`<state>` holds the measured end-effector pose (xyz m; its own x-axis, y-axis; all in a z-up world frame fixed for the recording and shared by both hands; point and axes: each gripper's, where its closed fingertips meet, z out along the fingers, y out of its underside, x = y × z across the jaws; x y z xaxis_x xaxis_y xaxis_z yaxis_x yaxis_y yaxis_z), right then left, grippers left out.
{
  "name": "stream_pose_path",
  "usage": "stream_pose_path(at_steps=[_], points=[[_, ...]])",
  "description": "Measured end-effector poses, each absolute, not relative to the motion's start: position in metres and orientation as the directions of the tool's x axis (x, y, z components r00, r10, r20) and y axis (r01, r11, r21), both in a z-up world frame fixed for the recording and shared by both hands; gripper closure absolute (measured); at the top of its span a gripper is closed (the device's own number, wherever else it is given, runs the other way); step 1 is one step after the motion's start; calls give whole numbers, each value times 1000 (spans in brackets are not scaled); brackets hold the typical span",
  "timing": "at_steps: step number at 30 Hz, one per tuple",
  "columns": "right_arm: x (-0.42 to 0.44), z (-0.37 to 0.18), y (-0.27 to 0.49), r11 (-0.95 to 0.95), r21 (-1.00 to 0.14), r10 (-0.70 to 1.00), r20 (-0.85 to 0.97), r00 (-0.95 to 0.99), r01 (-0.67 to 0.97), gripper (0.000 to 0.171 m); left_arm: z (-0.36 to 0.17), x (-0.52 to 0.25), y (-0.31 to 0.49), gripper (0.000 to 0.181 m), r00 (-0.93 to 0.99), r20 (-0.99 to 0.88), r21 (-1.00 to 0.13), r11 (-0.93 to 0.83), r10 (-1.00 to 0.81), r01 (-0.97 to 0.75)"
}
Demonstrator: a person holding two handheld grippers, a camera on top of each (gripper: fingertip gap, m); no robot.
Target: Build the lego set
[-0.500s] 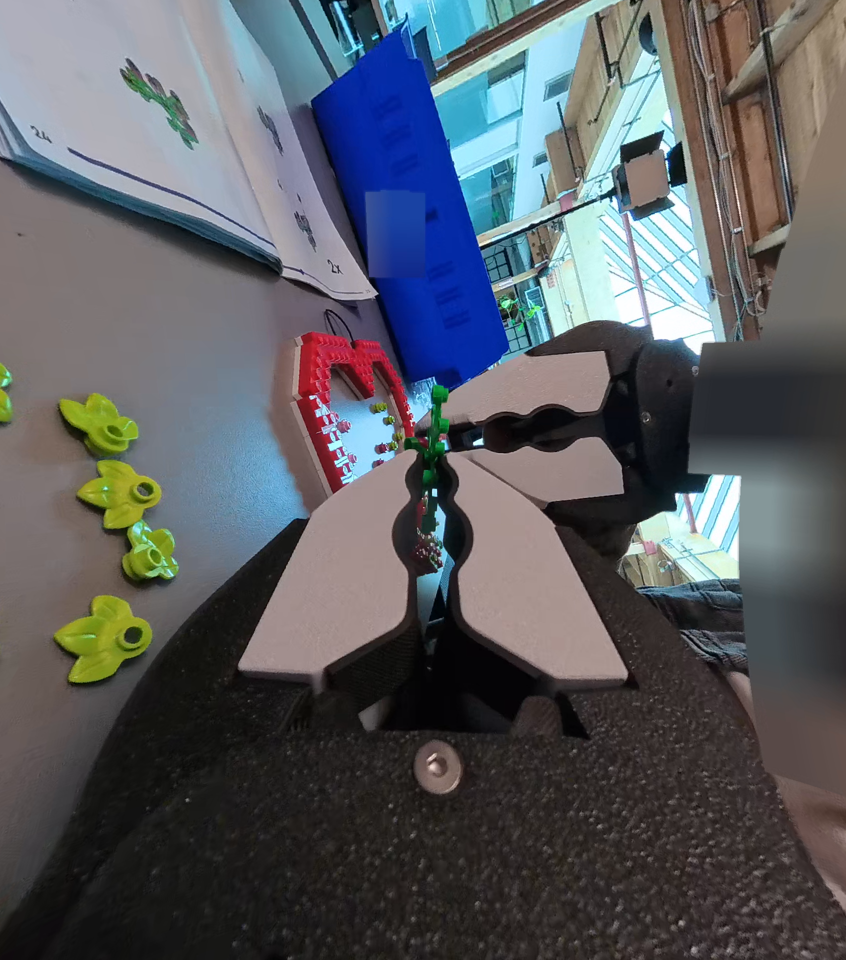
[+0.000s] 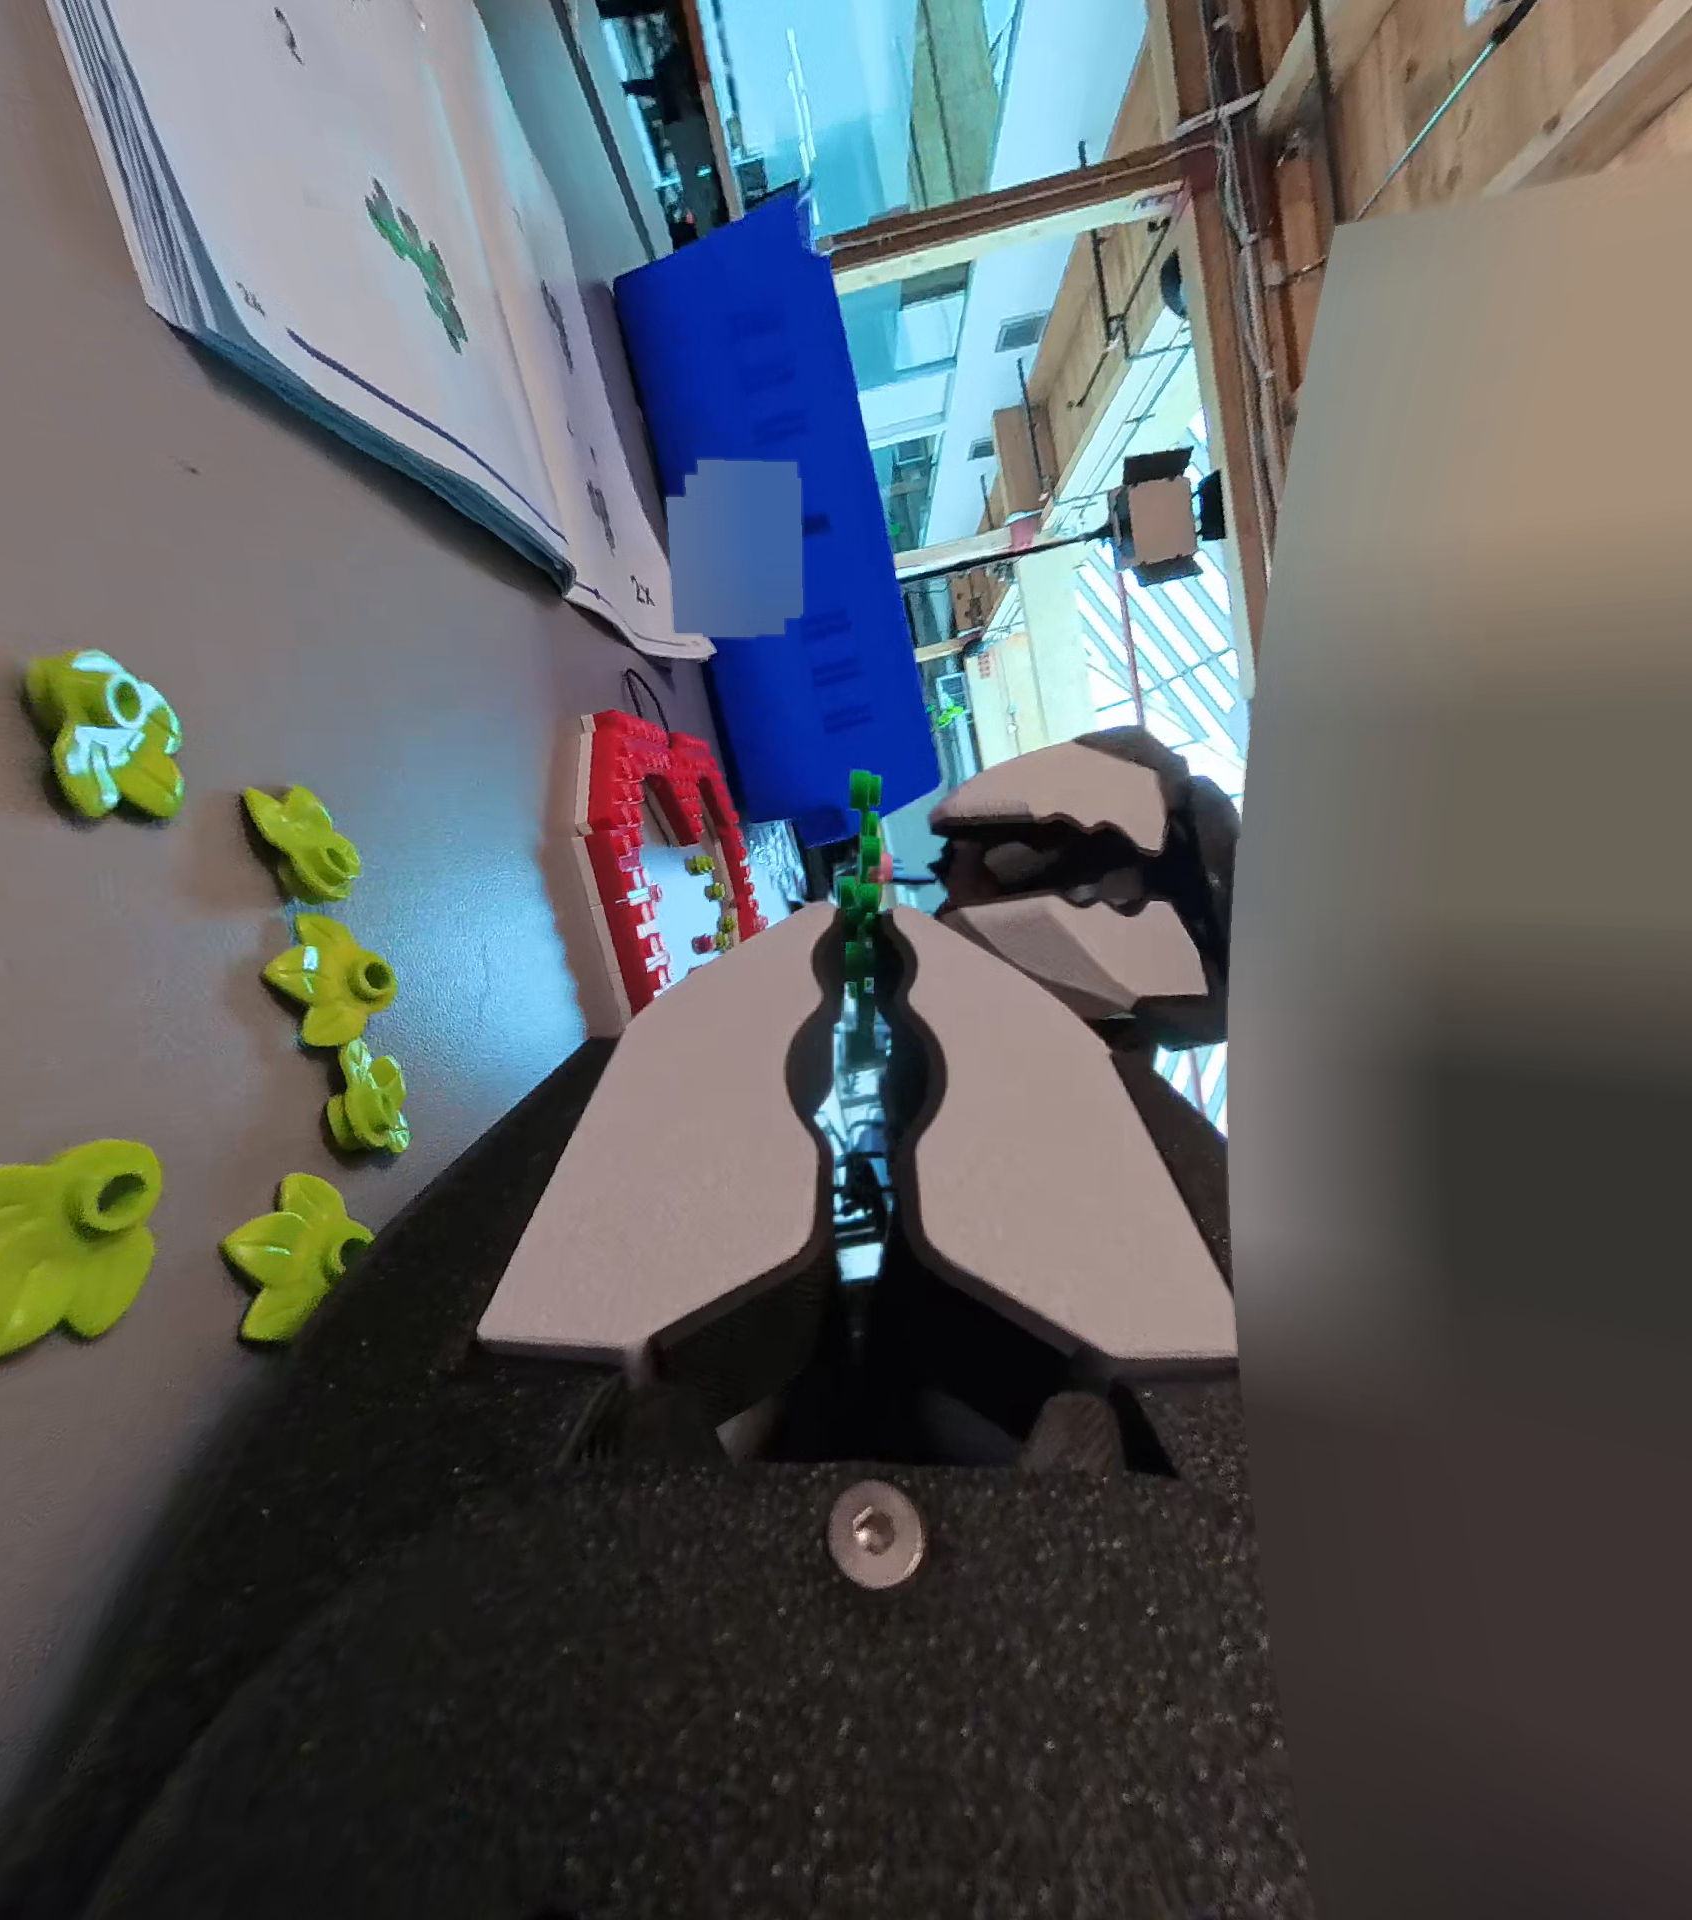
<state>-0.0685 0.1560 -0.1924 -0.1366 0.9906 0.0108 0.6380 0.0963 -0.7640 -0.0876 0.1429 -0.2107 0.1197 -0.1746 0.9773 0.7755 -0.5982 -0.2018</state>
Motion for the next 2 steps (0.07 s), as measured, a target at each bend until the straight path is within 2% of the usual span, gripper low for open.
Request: stream_pose_path(at_steps=[1,2], points=[[-68,-190,155,9,-794,990,-77,-115,608,155,-208,-90,143,177,101,977,-195,-588,-188,785],[-69,-189,153,-90,-810,979,-179,-98,580,154,-206,-91,143,177,87,977,-186,-582,-194,791]])
